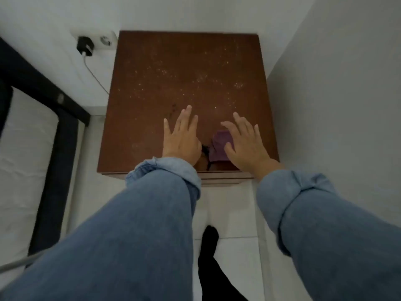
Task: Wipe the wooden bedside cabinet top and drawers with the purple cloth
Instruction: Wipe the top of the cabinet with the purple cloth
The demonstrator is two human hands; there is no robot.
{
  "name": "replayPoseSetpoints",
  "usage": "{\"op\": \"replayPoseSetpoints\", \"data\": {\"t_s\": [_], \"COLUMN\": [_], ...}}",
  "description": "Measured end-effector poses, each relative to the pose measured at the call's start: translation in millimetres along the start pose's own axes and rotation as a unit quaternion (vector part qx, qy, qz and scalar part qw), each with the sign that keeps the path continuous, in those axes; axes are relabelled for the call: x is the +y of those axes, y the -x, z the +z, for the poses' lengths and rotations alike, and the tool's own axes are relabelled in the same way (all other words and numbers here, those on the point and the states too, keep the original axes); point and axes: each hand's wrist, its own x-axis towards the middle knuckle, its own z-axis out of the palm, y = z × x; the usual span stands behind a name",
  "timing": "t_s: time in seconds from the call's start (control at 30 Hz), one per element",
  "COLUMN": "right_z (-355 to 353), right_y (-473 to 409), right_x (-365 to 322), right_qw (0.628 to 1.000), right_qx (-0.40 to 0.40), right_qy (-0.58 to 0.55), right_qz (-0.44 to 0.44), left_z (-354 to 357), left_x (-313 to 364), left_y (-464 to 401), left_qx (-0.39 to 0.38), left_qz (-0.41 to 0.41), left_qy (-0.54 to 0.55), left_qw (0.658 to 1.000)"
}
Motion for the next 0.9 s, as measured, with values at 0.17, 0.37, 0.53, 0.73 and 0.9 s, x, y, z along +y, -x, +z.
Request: {"op": "replayPoseSetpoints", "data": {"t_s": [0.17, 0.37, 0.53, 0.73, 0.9], "right_z": [23, 43, 47, 22, -17], "right_y": [2, 3, -3, -29, -87], "right_x": [30, 40, 37, 28, 39], "right_qw": [0.998, 0.981, 0.975, 0.997, 0.923], "right_qx": [-0.039, 0.041, 0.08, 0.073, 0.137], "right_qy": [0.048, 0.163, 0.181, 0.008, -0.342], "right_qz": [-0.022, -0.092, -0.097, -0.005, 0.111], "left_z": [32, 48, 50, 33, 8], "left_x": [7, 7, 10, 22, 28], "left_y": [-12, -10, -7, -33, -81], "left_qx": [-0.082, -0.008, 0.021, 0.028, 0.067], "left_qz": [-0.026, -0.03, -0.045, -0.055, -0.011], "left_qy": [0.039, 0.023, 0.032, 0.048, 0.077], "left_qw": [0.996, 0.999, 0.998, 0.997, 0.995]}}
